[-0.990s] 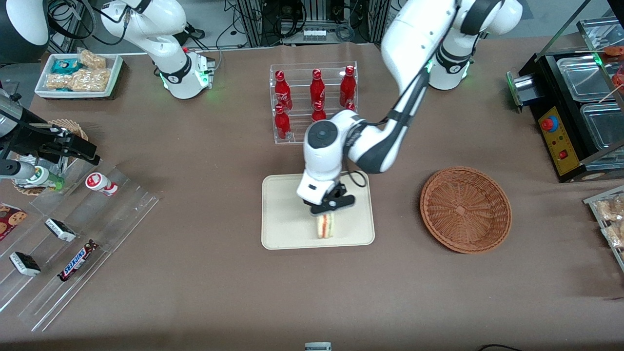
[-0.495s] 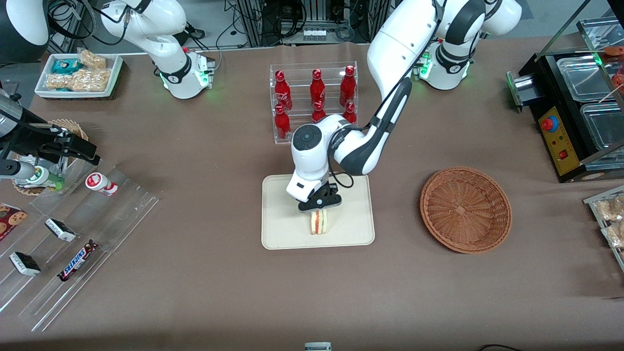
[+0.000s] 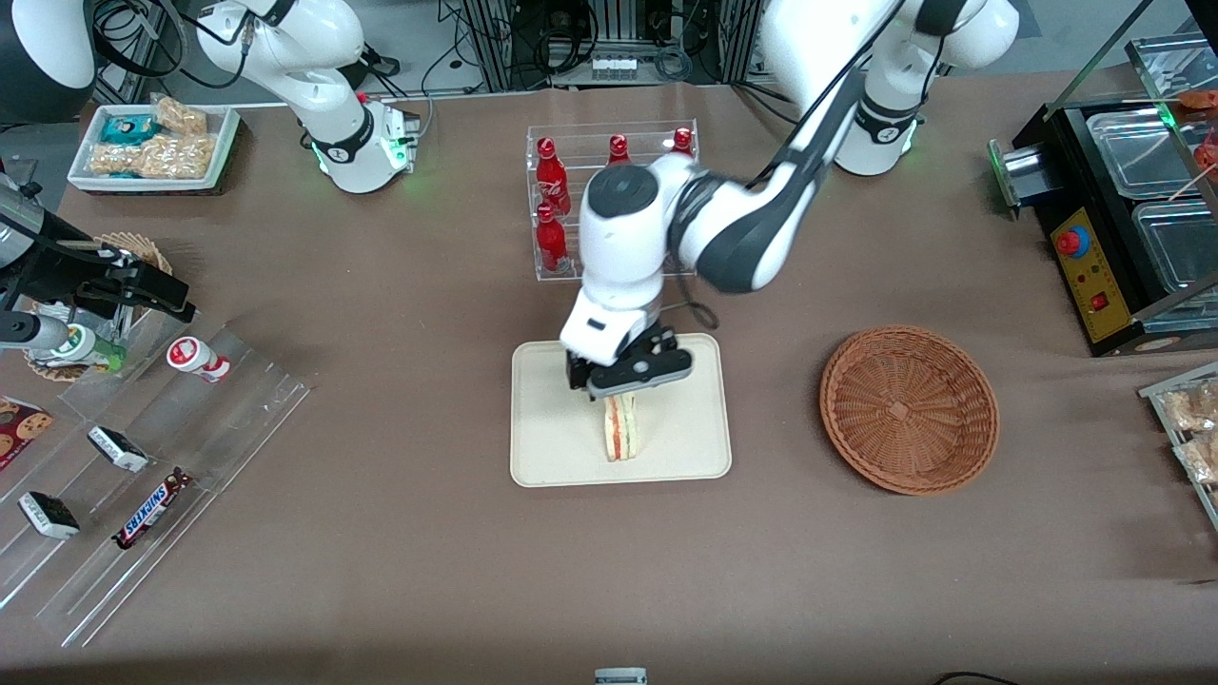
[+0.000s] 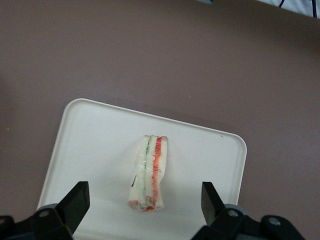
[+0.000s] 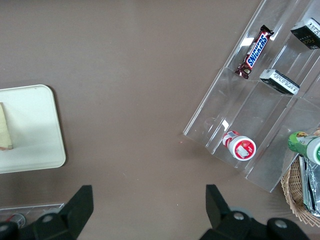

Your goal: Place sandwich from basket to tray

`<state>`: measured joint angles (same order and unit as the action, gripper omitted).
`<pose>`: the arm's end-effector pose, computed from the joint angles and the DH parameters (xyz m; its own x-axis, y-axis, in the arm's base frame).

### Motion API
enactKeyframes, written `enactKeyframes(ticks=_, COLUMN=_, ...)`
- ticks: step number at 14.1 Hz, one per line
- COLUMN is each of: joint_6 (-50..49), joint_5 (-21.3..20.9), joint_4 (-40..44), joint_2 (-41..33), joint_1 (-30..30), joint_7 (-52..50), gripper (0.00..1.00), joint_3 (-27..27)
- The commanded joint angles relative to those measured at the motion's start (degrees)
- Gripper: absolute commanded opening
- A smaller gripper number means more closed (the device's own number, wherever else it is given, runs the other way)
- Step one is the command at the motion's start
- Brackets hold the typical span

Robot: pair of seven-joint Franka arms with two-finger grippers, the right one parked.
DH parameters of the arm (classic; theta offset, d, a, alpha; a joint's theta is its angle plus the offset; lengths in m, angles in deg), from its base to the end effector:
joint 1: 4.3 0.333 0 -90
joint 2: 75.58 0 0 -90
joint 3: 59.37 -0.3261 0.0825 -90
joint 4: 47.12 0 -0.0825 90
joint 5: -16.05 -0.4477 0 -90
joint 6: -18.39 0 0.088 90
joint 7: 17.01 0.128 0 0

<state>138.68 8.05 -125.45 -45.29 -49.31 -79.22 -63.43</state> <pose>0.6025 -0.5241 0.4024 0.9242 0.2976 0.2393 0.2826 -0.9545 0.0955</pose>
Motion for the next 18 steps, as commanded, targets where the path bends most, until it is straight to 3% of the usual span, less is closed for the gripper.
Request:
enactKeyframes(ticks=1, joint_6=-1.9, joint_5=-1.0, joint_4=-8.7, joint_2=-9.1, joint_1=4.0, joint_7=2.0, gripper=1.0, joint_3=0.2)
enactKeyframes(ticks=4, joint_6=-12.1, joint_5=0.4, joint_4=-12.0, joint_2=-14.2, joint_1=9.7, joint_7=12.8, gripper=1.0, joint_3=0.3)
enactKeyframes(ticks=11, joint_6=-15.5, joint_5=4.3, joint_4=-23.1, joint_2=-26.3, joint_1=26.8, joint_7=37.8, gripper=1.0, joint_3=0.3)
enactKeyframes(ticks=18, joint_6=-25.3, joint_5=5.0, joint_4=-22.8, joint_2=-35.1, joint_1=37.3, joint_7=59.3, gripper=1.0, joint_3=0.2)
